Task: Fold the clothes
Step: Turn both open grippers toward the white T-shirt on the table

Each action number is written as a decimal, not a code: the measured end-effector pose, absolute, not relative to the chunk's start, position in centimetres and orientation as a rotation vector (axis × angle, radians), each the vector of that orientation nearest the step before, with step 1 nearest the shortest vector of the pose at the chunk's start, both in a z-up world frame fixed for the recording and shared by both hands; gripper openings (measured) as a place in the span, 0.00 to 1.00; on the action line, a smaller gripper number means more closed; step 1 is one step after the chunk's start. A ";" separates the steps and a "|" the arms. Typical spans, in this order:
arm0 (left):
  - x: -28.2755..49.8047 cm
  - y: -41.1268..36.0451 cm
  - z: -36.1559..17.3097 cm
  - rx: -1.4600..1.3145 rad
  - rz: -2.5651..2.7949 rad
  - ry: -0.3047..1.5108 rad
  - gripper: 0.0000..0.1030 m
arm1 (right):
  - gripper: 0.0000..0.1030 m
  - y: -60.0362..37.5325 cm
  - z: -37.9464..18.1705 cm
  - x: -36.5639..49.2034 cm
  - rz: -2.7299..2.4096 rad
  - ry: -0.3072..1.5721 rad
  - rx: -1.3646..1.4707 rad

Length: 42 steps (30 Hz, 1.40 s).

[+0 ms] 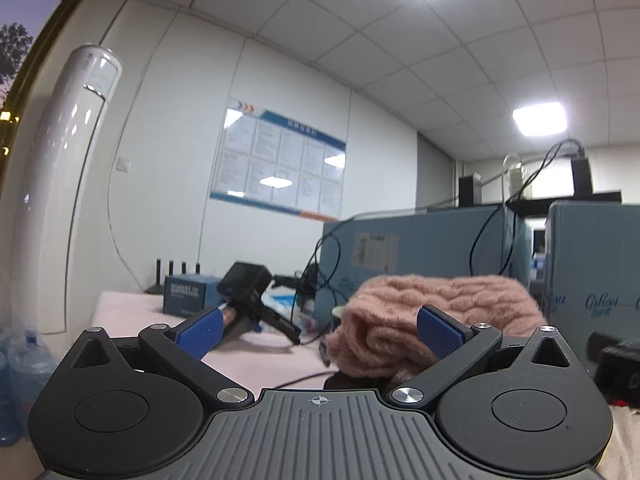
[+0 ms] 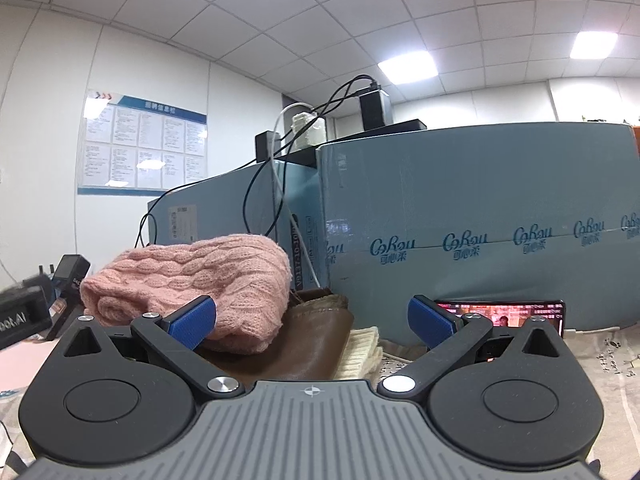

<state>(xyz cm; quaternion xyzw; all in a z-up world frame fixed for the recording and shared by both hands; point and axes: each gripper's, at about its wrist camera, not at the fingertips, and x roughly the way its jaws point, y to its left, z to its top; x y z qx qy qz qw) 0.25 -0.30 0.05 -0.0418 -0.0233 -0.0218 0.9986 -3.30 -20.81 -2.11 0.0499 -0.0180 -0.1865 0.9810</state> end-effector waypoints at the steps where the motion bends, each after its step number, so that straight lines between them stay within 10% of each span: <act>1: 0.4 -0.3 0.0 -0.084 -0.048 -0.038 1.00 | 1.00 -20.9 -2.1 -3.4 -0.383 -0.039 0.111; 30: -3.9 0.5 0.7 -0.158 -0.376 -0.253 1.00 | 1.00 -19.9 1.5 -17.2 -0.443 0.001 0.154; 42: -8.1 -7.8 2.9 -0.098 -0.973 -0.054 1.00 | 1.00 -29.9 0.2 -31.0 -0.919 0.129 0.160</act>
